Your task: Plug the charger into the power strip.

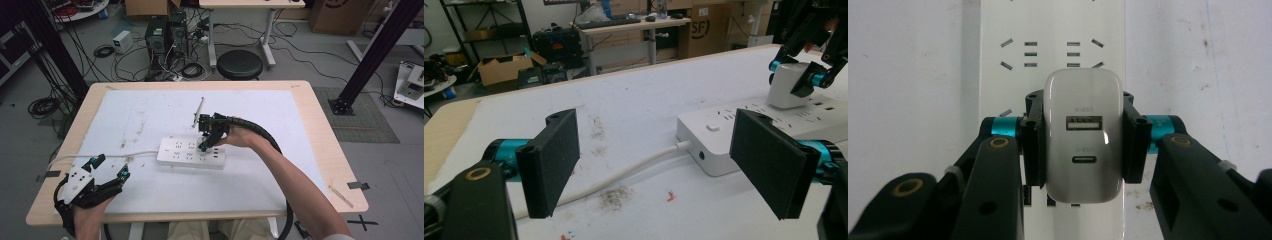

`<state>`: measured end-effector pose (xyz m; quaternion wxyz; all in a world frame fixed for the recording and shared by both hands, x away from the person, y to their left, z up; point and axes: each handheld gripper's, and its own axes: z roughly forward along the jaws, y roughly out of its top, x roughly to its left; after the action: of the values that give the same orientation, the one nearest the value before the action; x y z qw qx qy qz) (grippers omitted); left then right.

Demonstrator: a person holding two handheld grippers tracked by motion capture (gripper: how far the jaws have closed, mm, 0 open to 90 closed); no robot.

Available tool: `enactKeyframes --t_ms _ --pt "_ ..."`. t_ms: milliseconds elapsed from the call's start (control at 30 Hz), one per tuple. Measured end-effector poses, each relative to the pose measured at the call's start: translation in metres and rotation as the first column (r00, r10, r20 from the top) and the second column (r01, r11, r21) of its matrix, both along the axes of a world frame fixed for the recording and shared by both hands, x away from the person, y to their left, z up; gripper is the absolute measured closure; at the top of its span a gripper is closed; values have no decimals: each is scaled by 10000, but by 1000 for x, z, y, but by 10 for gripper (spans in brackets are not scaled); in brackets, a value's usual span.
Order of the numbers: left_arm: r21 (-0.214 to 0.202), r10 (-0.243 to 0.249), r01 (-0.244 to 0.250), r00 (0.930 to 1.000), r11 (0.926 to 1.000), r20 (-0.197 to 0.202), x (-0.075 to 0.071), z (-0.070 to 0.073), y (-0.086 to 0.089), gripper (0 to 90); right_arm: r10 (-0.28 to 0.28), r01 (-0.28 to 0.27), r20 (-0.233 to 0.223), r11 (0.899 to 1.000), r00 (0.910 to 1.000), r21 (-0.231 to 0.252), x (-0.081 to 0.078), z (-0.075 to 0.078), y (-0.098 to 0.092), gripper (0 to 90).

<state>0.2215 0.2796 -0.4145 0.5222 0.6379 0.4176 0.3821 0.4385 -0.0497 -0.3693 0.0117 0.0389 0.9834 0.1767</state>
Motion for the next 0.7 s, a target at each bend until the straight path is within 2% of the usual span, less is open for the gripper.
enactKeyframes --t_ms 100,133,300,500,567,600,700 --pt "108 -89 90 9999 9999 -55 0 0 -1 203 107 -107 56 9999 9999 -69 0 0 1 639" --pt "28 -86 86 10000 10000 -47 1 0 -2 203 113 -113 5 9999 9999 -65 0 0 1 639" --pt "111 -174 175 9998 9998 -109 3 0 -3 204 137 -138 62 9998 9999 121 0 -2 -1 639" --pt "138 -153 155 9998 9998 -117 2 2 -2 205 123 -119 -157 9996 9998 273 3 -3 -2 639" --pt "139 -138 141 9998 9998 -150 2 2 -1 207 250 -253 245 9996 9994 145 -3 -3 -1 639" --pt "161 -133 136 9997 9998 -183 2 2 0 207 281 -285 302 9995 9992 126 -3 -3 -1 639" --pt "150 -141 144 9998 9998 -166 3 3 0 207 209 -211 143 9996 9997 165 -1 -3 -1 639"
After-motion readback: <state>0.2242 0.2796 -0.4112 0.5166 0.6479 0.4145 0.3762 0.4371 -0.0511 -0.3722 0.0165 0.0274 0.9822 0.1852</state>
